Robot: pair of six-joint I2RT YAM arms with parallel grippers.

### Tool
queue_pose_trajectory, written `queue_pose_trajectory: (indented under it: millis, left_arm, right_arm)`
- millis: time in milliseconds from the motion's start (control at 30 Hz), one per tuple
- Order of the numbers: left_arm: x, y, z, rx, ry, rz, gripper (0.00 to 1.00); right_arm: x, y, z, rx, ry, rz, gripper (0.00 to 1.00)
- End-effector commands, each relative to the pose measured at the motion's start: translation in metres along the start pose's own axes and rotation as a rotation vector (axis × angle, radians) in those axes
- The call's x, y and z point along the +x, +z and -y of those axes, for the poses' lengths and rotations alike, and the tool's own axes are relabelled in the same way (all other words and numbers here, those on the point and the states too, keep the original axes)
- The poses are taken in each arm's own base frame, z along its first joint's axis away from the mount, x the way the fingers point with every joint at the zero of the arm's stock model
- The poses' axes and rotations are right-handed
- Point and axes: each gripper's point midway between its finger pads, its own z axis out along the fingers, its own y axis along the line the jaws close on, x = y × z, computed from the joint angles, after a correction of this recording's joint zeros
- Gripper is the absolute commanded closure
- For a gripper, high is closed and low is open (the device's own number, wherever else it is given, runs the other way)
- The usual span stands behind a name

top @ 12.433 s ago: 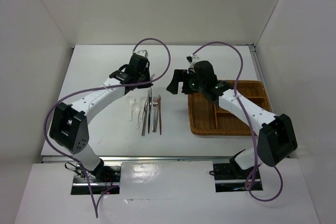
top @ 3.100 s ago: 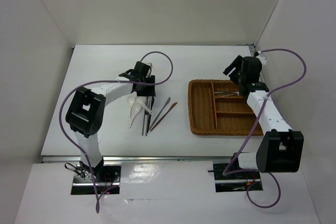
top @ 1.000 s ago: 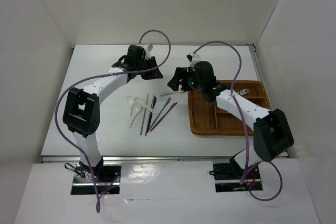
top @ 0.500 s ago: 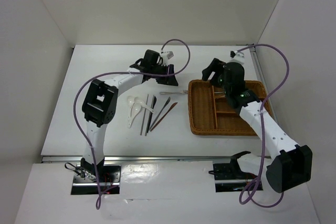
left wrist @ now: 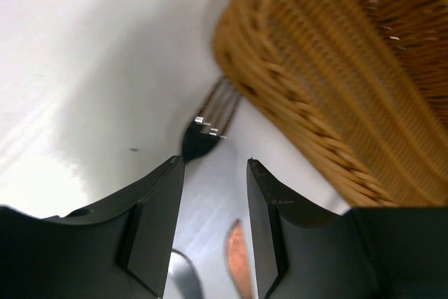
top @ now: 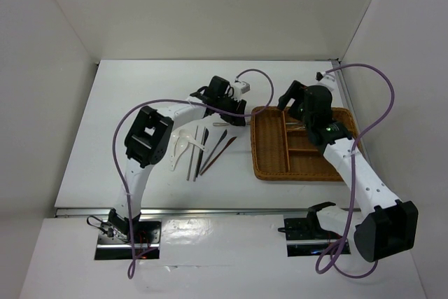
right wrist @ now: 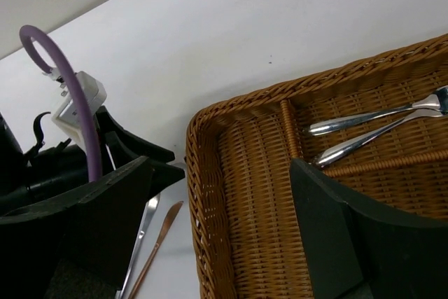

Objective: Sort the eating utensils into containers

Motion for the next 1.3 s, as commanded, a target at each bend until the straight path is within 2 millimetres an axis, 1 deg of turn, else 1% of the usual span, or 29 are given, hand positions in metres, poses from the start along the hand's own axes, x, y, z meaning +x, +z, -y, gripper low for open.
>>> queue_pose_trajectory:
  millis: [0, 67, 133, 167, 233, 267, 300, 333, 400, 433, 467, 500, 567, 600, 633, 733, 767, 800, 833, 900, 933, 967, 1067, 1100, 1133, 1167, 1200, 1233, 1267]
  left_arm:
    - [-0.028, -0.002, -0.016, -0.055, 0.098, 0.06, 0.46]
    - [-0.024, 0.001, -0.02, -0.064, 0.093, 0.051, 0.44]
    - [-0.026, 0.003, -0.025, -0.089, 0.094, 0.055, 0.44]
    - [-0.024, 0.007, -0.022, -0.083, 0.105, 0.045, 0.44]
    - [-0.02, 0.009, -0.026, -0.096, 0.101, 0.037, 0.43]
    - [-0.02, 0.009, -0.026, -0.097, 0.116, 0.036, 0.43]
    - [-0.024, 0.011, -0.021, -0.09, 0.144, 0.042, 0.43]
    - [-0.016, 0.014, -0.022, -0.077, 0.147, 0.021, 0.43]
    - [-0.009, 0.018, -0.018, -0.058, 0.174, 0.0, 0.43]
    - [-0.009, 0.019, -0.018, -0.058, 0.174, 0.0, 0.42]
    - [-0.005, 0.021, -0.022, -0.067, 0.178, -0.017, 0.42]
    - [-0.004, 0.023, -0.017, -0.06, 0.196, -0.02, 0.42]
    - [-0.001, 0.025, -0.019, -0.06, 0.202, -0.03, 0.41]
    - [0.006, 0.03, -0.017, -0.053, 0.213, -0.051, 0.39]
    - [0.002, 0.03, -0.016, -0.053, 0.217, -0.043, 0.39]
    - [0.009, 0.034, -0.012, -0.037, 0.224, -0.062, 0.38]
    - [0.015, 0.037, -0.014, -0.036, 0.219, -0.073, 0.38]
    - [0.011, 0.036, -0.016, -0.052, 0.221, -0.071, 0.38]
    - [0.016, 0.039, -0.017, -0.052, 0.202, -0.087, 0.38]
    - [0.014, 0.04, -0.026, -0.099, 0.187, -0.085, 0.41]
    - [0.01, 0.039, -0.027, -0.111, 0.189, -0.083, 0.46]
    - [0.015, 0.042, -0.029, -0.111, 0.184, -0.093, 0.5]
    - [0.012, 0.043, -0.031, -0.132, 0.161, -0.09, 0.64]
    - [0.021, 0.045, -0.033, -0.132, 0.143, -0.112, 0.68]
    - [0.018, 0.043, -0.032, -0.132, 0.141, -0.115, 0.7]
    - [0.022, 0.045, -0.035, -0.142, 0.137, -0.126, 0.73]
    - [0.016, 0.045, -0.034, -0.142, 0.133, -0.113, 0.74]
    - [0.018, 0.044, -0.035, -0.151, 0.129, -0.123, 0.8]
    - [0.018, 0.044, -0.035, -0.151, 0.129, -0.123, 0.83]
  right_arm:
    - [-0.015, -0.008, 0.001, 0.007, -0.007, 0.049, 0.13]
    - [-0.016, -0.008, 0.003, 0.015, -0.007, 0.054, 0.13]
    - [-0.016, -0.008, 0.003, 0.015, -0.007, 0.054, 0.13]
    - [-0.016, -0.008, 0.003, 0.015, -0.016, 0.054, 0.12]
    - [-0.02, -0.009, 0.001, 0.01, -0.014, 0.062, 0.12]
    - [-0.02, -0.009, 0.001, 0.01, -0.014, 0.062, 0.12]
    - [-0.02, -0.009, 0.001, 0.01, -0.014, 0.062, 0.12]
    - [-0.019, -0.007, 0.003, 0.023, -0.016, 0.059, 0.12]
    - [-0.019, -0.007, 0.003, 0.023, -0.025, 0.059, 0.12]
    - [-0.017, -0.007, 0.005, 0.028, -0.028, 0.051, 0.12]
    - [-0.021, -0.008, 0.004, 0.031, -0.025, 0.063, 0.12]
    - [-0.021, -0.008, 0.004, 0.031, -0.025, 0.063, 0.12]
    - [-0.021, -0.008, 0.004, 0.031, -0.025, 0.063, 0.11]
    - [-0.021, -0.008, 0.004, 0.031, -0.025, 0.063, 0.11]
    - [-0.021, -0.008, 0.004, 0.031, -0.025, 0.063, 0.11]
    - [-0.021, -0.008, 0.004, 0.031, -0.025, 0.063, 0.09]
    - [-0.021, -0.008, 0.004, 0.031, -0.025, 0.063, 0.09]
    - [-0.022, -0.008, 0.005, 0.039, -0.025, 0.068, 0.09]
    - [-0.022, -0.008, 0.005, 0.039, -0.025, 0.068, 0.09]
    - [-0.023, -0.008, 0.007, 0.047, -0.034, 0.073, 0.09]
    - [-0.023, -0.008, 0.007, 0.047, -0.034, 0.073, 0.09]
    - [-0.023, -0.008, 0.007, 0.047, -0.034, 0.073, 0.09]
    - [-0.023, -0.008, 0.007, 0.047, -0.034, 0.073, 0.09]
    - [-0.024, -0.008, 0.008, 0.055, -0.034, 0.077, 0.09]
    - [-0.024, -0.008, 0.008, 0.055, -0.034, 0.077, 0.09]
    - [-0.024, -0.008, 0.008, 0.055, -0.034, 0.077, 0.09]
    - [-0.024, -0.008, 0.008, 0.055, -0.034, 0.077, 0.09]
    - [-0.024, -0.008, 0.008, 0.055, -0.034, 0.077, 0.09]
    - [-0.026, -0.01, 0.008, 0.05, -0.032, 0.085, 0.09]
